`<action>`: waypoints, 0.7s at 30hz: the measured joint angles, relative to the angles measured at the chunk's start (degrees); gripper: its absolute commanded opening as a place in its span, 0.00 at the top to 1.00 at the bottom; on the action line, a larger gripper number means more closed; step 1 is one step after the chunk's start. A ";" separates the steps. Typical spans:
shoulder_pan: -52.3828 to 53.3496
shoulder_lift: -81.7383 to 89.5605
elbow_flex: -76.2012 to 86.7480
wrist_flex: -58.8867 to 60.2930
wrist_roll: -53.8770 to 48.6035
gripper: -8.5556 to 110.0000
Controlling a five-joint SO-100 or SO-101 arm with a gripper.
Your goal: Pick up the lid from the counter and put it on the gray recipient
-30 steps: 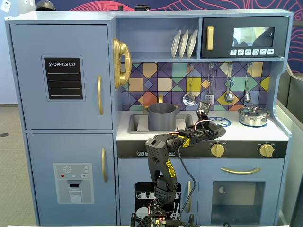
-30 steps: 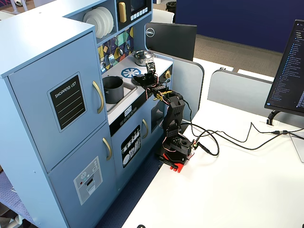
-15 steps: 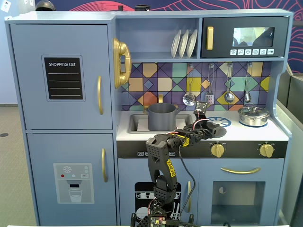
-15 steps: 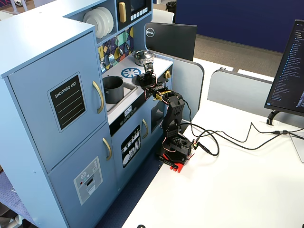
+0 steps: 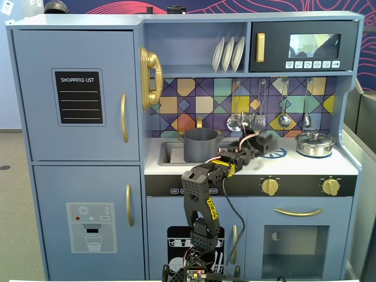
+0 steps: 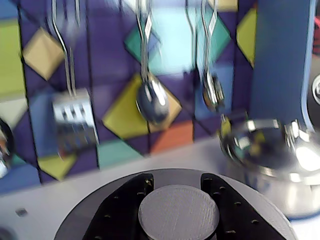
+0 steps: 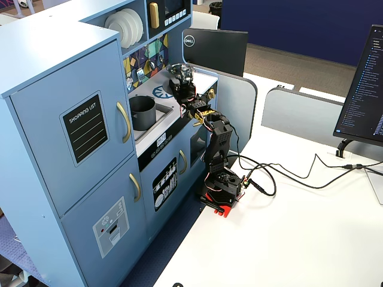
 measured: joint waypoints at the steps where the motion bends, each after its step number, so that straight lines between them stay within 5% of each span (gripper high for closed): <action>1: -0.62 0.00 -1.32 1.05 0.00 0.93; 21: -21.88 10.81 -5.54 20.48 3.16 0.93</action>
